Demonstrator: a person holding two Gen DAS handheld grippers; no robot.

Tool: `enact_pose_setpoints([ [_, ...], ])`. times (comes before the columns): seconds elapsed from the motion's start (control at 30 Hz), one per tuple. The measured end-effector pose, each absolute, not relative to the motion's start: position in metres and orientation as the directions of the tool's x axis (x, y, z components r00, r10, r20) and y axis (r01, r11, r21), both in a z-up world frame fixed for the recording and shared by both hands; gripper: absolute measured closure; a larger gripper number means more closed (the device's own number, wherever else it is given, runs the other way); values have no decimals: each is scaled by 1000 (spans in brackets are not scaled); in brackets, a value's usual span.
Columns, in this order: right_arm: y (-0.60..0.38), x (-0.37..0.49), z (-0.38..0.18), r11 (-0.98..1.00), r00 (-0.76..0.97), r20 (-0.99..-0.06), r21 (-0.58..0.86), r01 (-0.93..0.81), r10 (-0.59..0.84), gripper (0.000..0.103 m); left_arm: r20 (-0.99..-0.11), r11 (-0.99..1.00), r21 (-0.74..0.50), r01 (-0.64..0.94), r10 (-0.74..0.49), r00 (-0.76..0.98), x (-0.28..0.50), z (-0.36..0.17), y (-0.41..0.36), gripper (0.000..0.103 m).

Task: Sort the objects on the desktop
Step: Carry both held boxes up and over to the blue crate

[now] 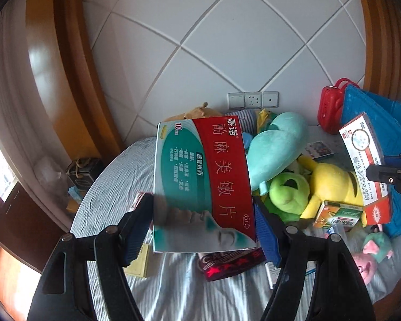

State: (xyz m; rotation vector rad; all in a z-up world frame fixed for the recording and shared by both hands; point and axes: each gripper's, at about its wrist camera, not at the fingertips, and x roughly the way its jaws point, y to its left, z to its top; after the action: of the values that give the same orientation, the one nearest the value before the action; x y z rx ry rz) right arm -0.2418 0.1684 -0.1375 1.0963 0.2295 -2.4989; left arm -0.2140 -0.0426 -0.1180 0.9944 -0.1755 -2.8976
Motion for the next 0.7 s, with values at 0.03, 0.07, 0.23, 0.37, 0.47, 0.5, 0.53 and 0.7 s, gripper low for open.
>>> enact_pose_setpoints([
  [0.03,182,-239,-133,-912,-622,-729,7,410,-286,81,-600,-990,136,20,-98,-794,-214,-114,-30,32],
  [0.07,196,-237,-129,-918,-632,-723,5,398,-278,81,-592,-990,142,6,-90,-801,-215,-109,-17,32],
  [0.23,254,-221,-112,-941,-672,-697,11,339,-251,81,-556,-982,173,-71,-38,-830,-218,-85,49,32],
  [0.37,297,-208,-98,-956,-704,-674,11,293,-223,81,-536,-976,179,-124,9,-844,-221,-70,92,32],
  [0.47,326,-201,-86,-967,-729,-656,10,254,-198,81,-535,-971,169,-170,54,-843,-226,-59,124,32],
  [0.5,338,-197,-82,-971,-736,-650,13,238,-189,81,-532,-968,171,-186,68,-844,-227,-55,136,32],
  [0.53,350,-194,-78,-975,-744,-644,16,221,-179,81,-528,-964,174,-202,82,-845,-229,-50,147,32],
  [0.7,399,-185,-64,-988,-770,-624,24,151,-133,81,-504,-943,182,-277,153,-850,-240,-25,208,32],
])
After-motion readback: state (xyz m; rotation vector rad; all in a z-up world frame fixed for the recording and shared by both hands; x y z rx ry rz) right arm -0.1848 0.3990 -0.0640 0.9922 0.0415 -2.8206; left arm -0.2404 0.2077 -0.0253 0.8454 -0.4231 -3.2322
